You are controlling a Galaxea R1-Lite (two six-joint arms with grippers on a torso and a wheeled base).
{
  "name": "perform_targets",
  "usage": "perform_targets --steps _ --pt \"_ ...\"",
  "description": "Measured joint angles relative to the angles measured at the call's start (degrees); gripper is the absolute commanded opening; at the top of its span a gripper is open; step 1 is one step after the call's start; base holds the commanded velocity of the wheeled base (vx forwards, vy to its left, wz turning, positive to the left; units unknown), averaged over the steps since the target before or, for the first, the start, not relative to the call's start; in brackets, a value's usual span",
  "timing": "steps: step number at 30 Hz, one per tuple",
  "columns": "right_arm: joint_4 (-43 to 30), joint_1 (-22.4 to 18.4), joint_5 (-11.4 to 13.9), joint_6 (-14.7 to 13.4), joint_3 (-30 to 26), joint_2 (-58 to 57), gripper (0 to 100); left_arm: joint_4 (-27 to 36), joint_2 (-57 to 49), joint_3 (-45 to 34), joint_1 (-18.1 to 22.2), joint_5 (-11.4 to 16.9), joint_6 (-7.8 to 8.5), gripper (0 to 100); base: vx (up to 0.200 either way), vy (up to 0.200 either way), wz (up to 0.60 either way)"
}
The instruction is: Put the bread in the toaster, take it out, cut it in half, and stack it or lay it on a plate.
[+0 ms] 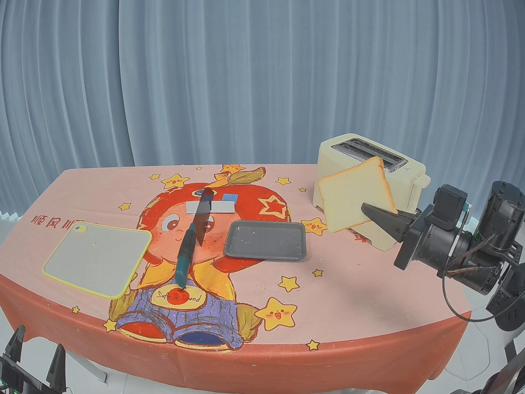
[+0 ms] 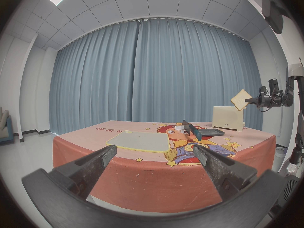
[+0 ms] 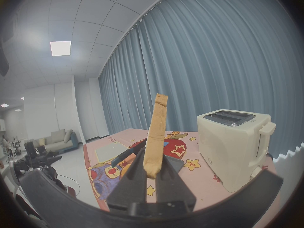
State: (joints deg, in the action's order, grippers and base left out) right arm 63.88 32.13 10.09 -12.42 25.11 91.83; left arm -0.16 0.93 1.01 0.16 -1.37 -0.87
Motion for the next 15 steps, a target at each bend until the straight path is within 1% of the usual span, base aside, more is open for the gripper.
perform_targets --steps 5,7,12,15 --pt "-0.13 -0.68 0.33 2.79 0.02 0.48 0 0.00 0.00 0.00 0.00 0.00 0.00 100 0.000 0.000 0.00" --pt "-0.13 -0.72 0.99 3.51 -0.04 0.63 0 0.00 0.00 0.00 0.00 0.00 0.00 100 0.000 0.000 0.00" --pt "-0.74 -0.96 1.67 4.22 0.55 0.67 0 0.00 0.00 0.00 0.00 -0.02 0.00 100 0.000 0.000 0.00" --pt "-0.93 -1.85 1.80 5.32 1.82 0.76 0 0.02 0.00 0.00 0.00 -0.02 0.00 100 0.000 0.000 0.00"
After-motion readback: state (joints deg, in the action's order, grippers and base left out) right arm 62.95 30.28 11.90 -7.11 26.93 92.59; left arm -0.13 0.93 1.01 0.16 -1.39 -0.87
